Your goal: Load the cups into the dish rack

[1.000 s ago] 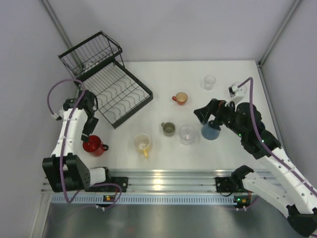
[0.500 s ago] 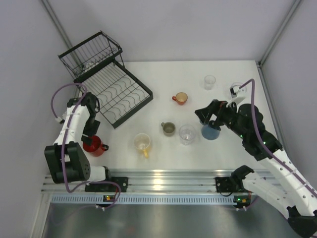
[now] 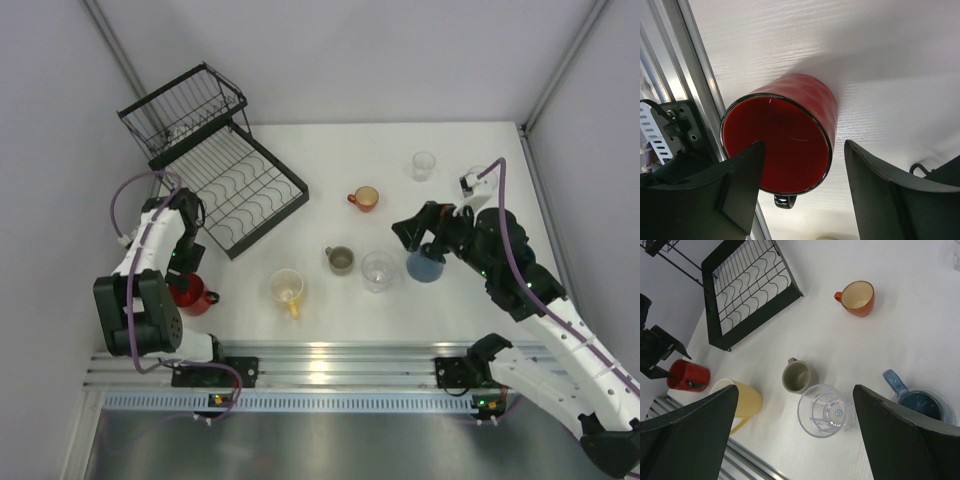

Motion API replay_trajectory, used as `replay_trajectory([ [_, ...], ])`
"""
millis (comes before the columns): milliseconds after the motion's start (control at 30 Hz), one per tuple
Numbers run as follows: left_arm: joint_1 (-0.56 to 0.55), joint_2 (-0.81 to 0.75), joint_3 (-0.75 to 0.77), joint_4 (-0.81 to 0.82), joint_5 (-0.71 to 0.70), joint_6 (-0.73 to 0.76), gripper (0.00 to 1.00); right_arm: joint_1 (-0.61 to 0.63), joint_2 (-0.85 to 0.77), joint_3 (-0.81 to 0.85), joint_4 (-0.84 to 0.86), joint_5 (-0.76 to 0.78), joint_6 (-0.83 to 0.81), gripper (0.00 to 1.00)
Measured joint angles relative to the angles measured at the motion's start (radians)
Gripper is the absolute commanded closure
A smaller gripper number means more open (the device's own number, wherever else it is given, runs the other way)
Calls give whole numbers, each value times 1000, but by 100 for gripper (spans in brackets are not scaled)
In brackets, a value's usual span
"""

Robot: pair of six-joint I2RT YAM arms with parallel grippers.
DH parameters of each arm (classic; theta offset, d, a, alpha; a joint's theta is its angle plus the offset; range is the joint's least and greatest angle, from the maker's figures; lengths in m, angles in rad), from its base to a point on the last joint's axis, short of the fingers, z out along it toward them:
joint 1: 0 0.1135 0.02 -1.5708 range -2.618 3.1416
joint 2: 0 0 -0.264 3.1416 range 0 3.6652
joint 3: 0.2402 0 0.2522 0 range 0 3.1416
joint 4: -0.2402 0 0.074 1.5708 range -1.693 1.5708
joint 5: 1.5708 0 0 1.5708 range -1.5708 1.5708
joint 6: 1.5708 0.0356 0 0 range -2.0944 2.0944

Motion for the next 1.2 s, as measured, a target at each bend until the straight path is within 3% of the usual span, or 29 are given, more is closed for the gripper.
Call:
replay_trajectory([
  [133,0,47,-5,22,0,-3,39,0,-1,0,0,0,0,1],
  [267,0,54,-18,30,-7,-10,57,0,-10,-1,0,0,-2,1],
  [300,0,54,-20,31,-8,-12,67,0,-11,-1,0,0,-4,1],
  [400,0,54,-22,39,-12,-16,83,0,-11,-1,0,0,-11,1],
  [533,1,52,-24,52,-18,-24,100,0,-11,-2,0,0,-18,1],
  [900,1,-20,-20,53,1,-4,100,0,-11,-2,-1,-21,-40,1],
  [1200,1,-232,149,20,21,87,100,0,-9,-2,-18,-79,-48,1],
])
